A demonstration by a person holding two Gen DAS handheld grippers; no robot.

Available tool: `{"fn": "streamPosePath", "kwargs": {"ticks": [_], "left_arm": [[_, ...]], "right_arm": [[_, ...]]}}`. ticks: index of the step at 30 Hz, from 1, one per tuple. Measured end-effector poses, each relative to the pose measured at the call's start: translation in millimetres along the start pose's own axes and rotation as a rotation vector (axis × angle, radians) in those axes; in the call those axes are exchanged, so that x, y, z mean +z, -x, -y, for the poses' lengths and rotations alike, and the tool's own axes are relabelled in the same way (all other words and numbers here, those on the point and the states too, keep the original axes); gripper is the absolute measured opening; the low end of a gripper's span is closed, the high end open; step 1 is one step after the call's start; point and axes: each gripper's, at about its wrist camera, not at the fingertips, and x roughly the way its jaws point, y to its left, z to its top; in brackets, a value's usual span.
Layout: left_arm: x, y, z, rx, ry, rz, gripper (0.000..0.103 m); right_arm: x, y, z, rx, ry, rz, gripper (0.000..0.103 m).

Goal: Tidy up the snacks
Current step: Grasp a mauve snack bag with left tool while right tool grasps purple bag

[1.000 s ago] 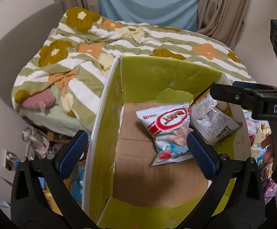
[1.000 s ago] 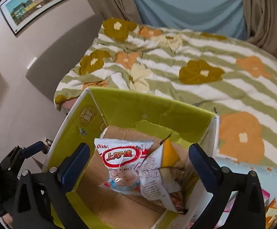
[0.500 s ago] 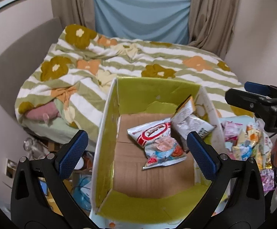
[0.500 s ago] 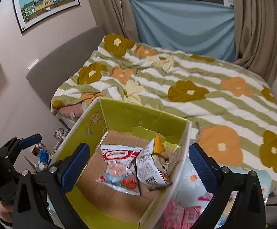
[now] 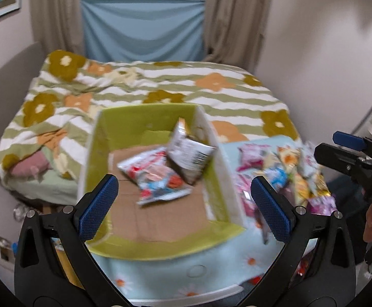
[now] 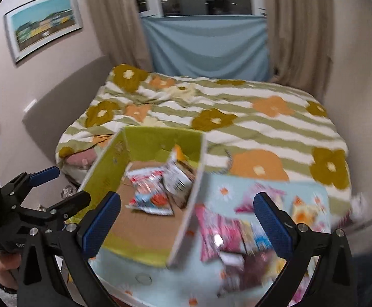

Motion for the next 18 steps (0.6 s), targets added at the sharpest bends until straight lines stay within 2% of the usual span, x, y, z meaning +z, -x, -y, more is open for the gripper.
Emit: {"fn": "streamPosePath", "kwargs": {"ticks": [4,9,18], "left_arm": [[-14,-9,37,-0.070,-0.030,-0.035,0.103],[-29,-21,78,-0.111,-0.048,-0.067,0.103],[-57,-68,147,-0.123,-0.001,-0.154,0.103]], "right_arm": [[-25,28,35,-0.069,-0.089,0.012,0.103],[-58,54,82,-0.158,-0.172,0.006,0.103],[-119,64,165,-0.226,-0.280,-0.041,0.103]]}}
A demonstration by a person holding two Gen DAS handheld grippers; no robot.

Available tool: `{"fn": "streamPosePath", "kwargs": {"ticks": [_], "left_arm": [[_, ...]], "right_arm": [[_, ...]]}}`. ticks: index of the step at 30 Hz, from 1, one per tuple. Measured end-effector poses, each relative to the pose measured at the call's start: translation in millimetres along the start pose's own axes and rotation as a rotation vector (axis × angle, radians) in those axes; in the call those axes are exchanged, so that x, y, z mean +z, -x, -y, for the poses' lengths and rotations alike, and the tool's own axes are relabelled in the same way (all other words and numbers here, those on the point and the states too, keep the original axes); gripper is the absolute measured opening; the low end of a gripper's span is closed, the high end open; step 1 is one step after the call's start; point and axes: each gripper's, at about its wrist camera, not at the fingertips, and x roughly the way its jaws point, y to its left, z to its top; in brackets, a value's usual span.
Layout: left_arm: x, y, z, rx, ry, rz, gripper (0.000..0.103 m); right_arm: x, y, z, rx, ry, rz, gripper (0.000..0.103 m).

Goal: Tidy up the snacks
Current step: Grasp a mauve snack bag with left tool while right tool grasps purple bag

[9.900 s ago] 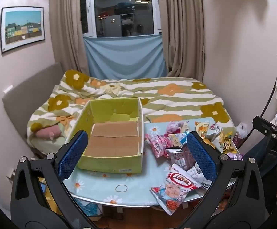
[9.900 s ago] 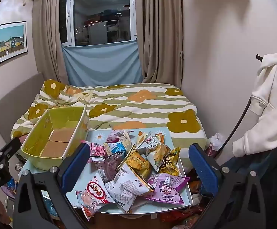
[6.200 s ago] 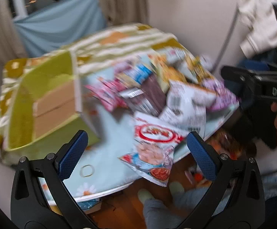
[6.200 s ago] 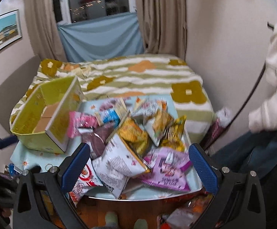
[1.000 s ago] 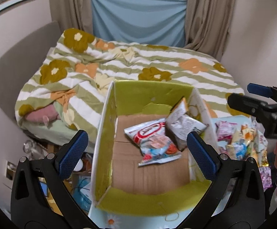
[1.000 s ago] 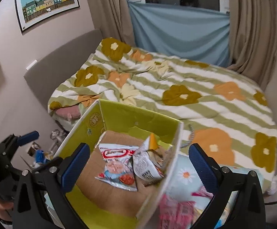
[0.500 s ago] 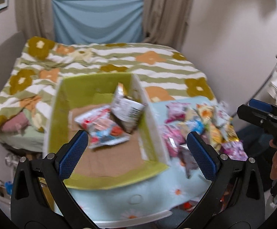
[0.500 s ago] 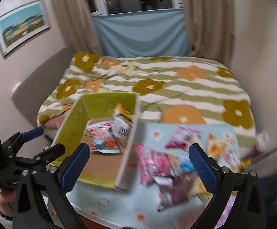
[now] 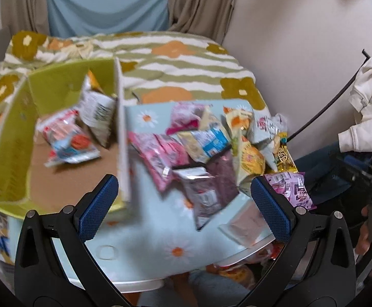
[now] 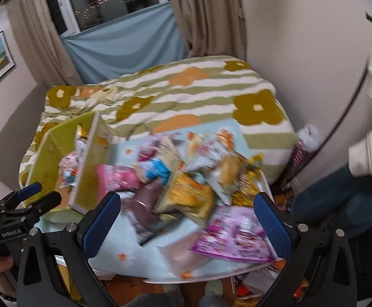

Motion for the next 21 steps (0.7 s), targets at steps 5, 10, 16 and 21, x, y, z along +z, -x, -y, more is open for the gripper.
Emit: {"fn": "streamPosePath", "kwargs": {"ticks": [5,10,16,21], "left_arm": [[-10,-39,22,0.026,0.035,-0.043,0.103],[-17,-76,34,0.071,0.055,-0.072,0.103],[-19,-108,42,0.111,0.066,-0.082,0.103],[-22,-131,40,0.131,0.083,-0.100,0.103]], "right_arm": [[-21,-18,34,-0.041,0.011,-0.035,0.103],[-36,-44,58,-0.036,-0.004,-0.075,0.103],[-50,-72,77,-0.006,-0.055,-0.104,0.103],[-55,-88,80,0.012,-0.065,-0.129,0.103]]}}
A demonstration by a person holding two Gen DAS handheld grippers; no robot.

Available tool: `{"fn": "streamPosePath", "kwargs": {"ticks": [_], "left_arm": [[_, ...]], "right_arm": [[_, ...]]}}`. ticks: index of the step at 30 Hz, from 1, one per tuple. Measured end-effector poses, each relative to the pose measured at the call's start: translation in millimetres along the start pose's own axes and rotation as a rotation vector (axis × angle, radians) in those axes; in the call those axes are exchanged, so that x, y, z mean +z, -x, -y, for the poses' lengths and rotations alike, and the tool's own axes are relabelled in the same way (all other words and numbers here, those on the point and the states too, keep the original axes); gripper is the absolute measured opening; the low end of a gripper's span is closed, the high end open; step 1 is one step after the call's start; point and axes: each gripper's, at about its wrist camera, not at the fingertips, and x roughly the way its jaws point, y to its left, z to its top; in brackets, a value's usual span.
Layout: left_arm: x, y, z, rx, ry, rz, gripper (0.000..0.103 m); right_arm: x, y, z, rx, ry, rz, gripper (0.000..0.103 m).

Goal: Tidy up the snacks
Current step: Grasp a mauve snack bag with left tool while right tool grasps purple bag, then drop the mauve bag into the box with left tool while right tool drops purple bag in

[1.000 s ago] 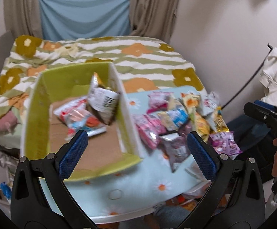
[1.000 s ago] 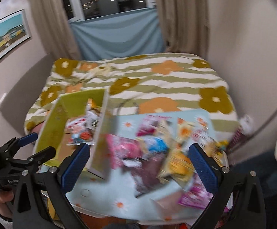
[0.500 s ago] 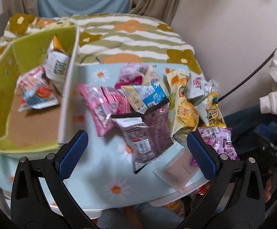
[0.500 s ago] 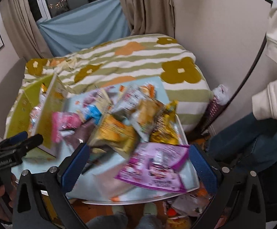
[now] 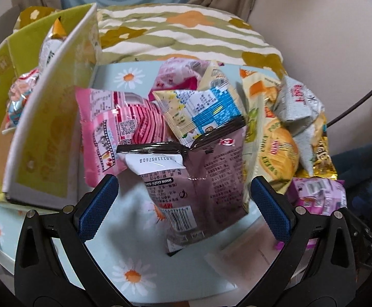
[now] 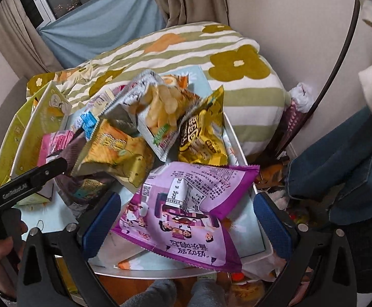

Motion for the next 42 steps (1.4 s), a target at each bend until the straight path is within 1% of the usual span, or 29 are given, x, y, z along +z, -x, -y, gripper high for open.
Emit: {"fn": "streamPosePath", "kwargs": {"ticks": [3,4,6,8,11,21,27,36,39,41,42], "left_arm": [[0,-9,-3,-0.016,0.017,-0.013,0.091],[-1,-12,-4,-0.022,0.023,-0.020,0.082],[-2,-15,-5,-0.019,0.021,-0.024,0.078],[-4,-14,-6,-0.026,0.014,-0.025,0.071],[-7,-12,-6,-0.020,0.004,-0.029,0.067],[-24,10,-14,0.006,-0.005,-0.030,0.065],[-31,24,-17,0.020,-0.013,-0.016,0.065],[-41,37,-26,0.035,0.009,-0.009,0.065],[-46,43,-28,0.039,0.014,-0.004,0.065],[-49,46,-28,0.040,0.020,-0.001,0.065],[-50,48,-28,0.041,0.023,0.002,0.065]], "right_arm": [[-1,-8,2,0.012,-0.003,-0.008,0.103],[1,-10,1,0.014,-0.004,-0.012,0.103],[1,-14,2,0.020,-0.003,-0.018,0.103],[0,-16,2,0.024,-0.004,-0.020,0.103],[-1,-19,3,0.029,-0.008,-0.026,0.103],[-1,-27,-1,0.049,-0.022,-0.041,0.103],[1,-40,-1,0.062,-0.034,-0.077,0.103],[-3,-53,7,0.142,-0.086,-0.115,0.103],[-6,-51,7,0.152,-0.076,-0.108,0.095],[-8,-48,7,0.148,-0.063,-0.104,0.087],[-9,-47,7,0.152,-0.058,-0.103,0.084]]}}
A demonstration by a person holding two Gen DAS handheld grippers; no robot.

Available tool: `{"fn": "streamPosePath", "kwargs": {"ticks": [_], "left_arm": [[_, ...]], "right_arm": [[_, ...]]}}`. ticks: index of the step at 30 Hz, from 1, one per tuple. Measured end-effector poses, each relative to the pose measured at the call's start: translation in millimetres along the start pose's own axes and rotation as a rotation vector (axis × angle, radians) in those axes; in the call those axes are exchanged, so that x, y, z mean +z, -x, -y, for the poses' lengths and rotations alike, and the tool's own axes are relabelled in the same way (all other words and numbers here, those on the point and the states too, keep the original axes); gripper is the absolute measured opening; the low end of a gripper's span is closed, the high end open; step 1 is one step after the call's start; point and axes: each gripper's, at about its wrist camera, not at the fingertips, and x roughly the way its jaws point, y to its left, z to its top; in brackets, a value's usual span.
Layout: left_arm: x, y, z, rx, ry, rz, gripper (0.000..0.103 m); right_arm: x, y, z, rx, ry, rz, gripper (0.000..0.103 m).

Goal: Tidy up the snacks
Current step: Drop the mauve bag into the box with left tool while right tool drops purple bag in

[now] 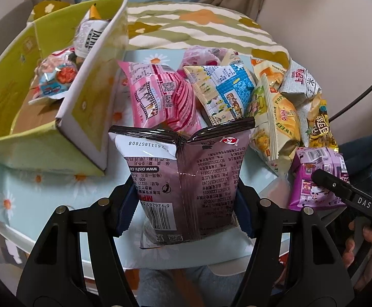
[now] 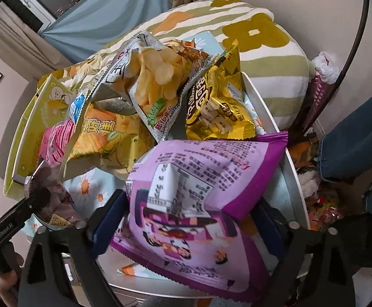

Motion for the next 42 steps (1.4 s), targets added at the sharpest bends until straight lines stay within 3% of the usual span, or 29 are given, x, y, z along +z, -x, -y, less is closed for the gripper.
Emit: {"fn": "streamPosePath", "kwargs": {"ticks": [2,7,16,23,33,42], "left_arm": [[-3,4,0,0.000,0.004,0.007,0.065],[-7,16,2,0.003,0.019,0.027,0.065],[-3,57,7,0.001,0.051,0.101,0.065],[20,101,-2,0.001,0.101,0.195,0.065],[73,151,-78,0.078,0.139,0.313,0.065],[107,138,-182,0.103,0.158,0.254,0.065]], "right_arm": [[-1,3,2,0.008,0.003,0.003,0.076],[-2,9,5,0.012,0.015,0.007,0.069],[0,46,-2,0.023,0.088,0.054,0.069],[17,85,-27,0.054,0.196,0.131,0.069],[63,104,-125,0.174,0.338,0.231,0.069],[77,66,-245,0.245,0.409,0.226,0.069]]}}
